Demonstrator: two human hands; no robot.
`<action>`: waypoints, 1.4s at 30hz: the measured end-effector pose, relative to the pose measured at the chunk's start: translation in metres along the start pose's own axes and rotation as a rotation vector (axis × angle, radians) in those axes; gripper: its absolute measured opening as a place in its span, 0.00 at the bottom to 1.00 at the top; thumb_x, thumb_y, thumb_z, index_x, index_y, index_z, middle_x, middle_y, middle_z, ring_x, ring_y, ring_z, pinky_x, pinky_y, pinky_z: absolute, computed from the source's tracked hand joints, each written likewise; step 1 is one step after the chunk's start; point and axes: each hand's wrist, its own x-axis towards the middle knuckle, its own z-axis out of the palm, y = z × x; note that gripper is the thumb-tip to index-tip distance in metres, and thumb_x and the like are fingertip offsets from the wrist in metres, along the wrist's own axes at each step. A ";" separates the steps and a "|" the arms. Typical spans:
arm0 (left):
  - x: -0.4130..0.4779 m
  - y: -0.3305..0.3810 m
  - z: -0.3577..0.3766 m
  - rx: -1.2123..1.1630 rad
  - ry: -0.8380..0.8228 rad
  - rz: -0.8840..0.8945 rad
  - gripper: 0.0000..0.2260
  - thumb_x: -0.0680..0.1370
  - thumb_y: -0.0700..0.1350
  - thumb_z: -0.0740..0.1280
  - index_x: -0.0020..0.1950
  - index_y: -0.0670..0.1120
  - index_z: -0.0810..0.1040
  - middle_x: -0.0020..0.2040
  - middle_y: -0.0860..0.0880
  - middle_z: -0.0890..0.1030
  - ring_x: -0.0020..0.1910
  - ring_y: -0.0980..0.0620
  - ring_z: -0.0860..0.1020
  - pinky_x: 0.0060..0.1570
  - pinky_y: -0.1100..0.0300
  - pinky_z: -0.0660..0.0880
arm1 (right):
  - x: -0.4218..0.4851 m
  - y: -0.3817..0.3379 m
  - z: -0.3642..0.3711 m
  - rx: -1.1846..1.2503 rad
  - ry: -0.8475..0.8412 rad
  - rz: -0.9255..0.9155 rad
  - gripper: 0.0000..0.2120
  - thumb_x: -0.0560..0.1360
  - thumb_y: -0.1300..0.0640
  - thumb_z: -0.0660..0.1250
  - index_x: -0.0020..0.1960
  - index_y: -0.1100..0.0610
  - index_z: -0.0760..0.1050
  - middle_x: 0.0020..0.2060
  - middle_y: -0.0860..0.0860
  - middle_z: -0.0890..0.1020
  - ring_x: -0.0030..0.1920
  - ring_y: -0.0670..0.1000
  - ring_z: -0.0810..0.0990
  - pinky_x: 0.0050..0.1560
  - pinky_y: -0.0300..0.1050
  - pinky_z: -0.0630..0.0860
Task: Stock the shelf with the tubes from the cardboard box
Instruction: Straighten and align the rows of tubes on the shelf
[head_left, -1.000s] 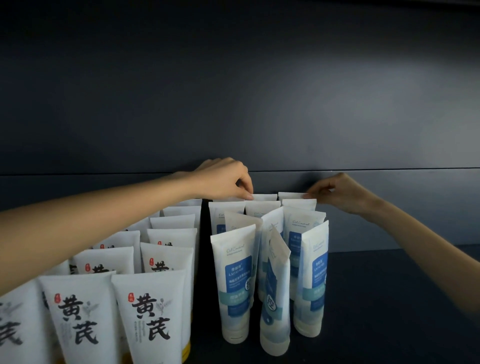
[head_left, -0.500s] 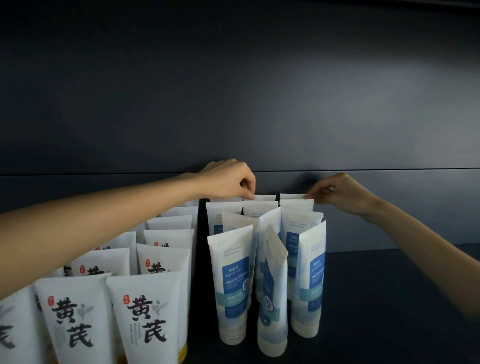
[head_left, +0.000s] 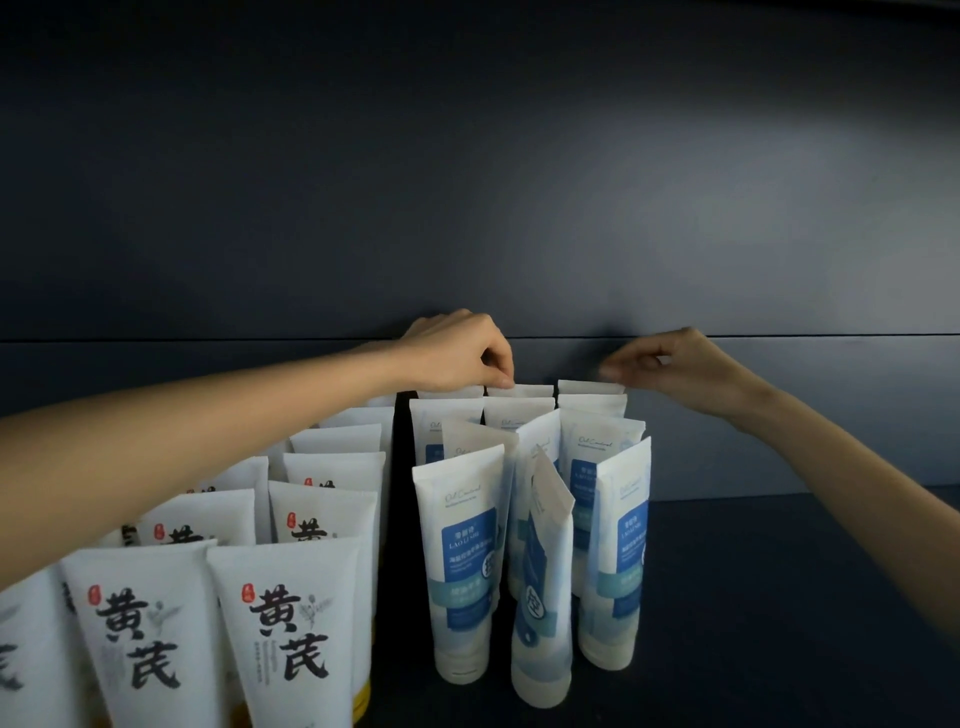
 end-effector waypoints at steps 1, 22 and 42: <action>-0.001 -0.002 -0.003 -0.019 0.005 0.007 0.04 0.75 0.53 0.69 0.41 0.56 0.82 0.42 0.59 0.79 0.44 0.57 0.76 0.40 0.59 0.67 | -0.001 -0.006 -0.002 0.015 -0.013 -0.037 0.02 0.70 0.53 0.73 0.40 0.46 0.84 0.31 0.44 0.81 0.34 0.38 0.73 0.41 0.38 0.73; -0.071 -0.013 -0.035 -0.093 -0.188 0.067 0.08 0.69 0.57 0.73 0.35 0.55 0.82 0.35 0.64 0.77 0.36 0.64 0.72 0.38 0.58 0.68 | -0.007 -0.068 0.037 -0.198 -0.322 -0.214 0.07 0.68 0.52 0.75 0.34 0.44 0.81 0.35 0.46 0.82 0.34 0.38 0.73 0.36 0.26 0.68; -0.079 -0.021 -0.041 -0.006 -0.205 0.028 0.10 0.70 0.58 0.72 0.33 0.55 0.82 0.36 0.65 0.77 0.35 0.67 0.73 0.34 0.61 0.63 | -0.009 -0.069 0.042 -0.169 -0.344 -0.182 0.08 0.70 0.52 0.74 0.32 0.46 0.79 0.28 0.34 0.78 0.34 0.30 0.74 0.35 0.21 0.65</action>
